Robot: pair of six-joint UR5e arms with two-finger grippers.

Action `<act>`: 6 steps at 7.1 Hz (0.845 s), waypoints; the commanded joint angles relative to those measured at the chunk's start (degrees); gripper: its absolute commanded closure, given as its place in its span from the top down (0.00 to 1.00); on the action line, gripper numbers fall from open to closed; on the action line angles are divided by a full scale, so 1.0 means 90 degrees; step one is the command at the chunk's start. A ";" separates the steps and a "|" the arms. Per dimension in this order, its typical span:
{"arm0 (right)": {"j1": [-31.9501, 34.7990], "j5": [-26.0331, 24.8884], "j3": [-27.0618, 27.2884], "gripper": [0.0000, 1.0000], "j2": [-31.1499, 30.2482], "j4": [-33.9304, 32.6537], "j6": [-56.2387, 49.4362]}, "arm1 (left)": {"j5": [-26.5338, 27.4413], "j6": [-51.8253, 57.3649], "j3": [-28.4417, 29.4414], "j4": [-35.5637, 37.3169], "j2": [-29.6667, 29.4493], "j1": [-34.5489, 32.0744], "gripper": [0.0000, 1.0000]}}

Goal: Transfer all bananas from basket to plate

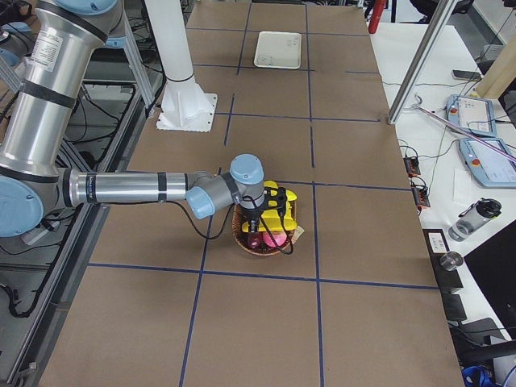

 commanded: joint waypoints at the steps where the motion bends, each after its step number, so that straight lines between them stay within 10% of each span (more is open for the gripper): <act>1: 0.0972 0.0831 0.0121 0.00 -0.0033 -0.0055 -0.0569 | -0.0018 0.0000 0.0006 0.0000 0.0000 0.0000 1.00; 6: 0.0980 0.1608 0.1323 0.00 0.1944 -0.2983 -0.0446 | -0.0028 -0.0165 -0.0081 -0.0009 -0.0029 0.0010 1.00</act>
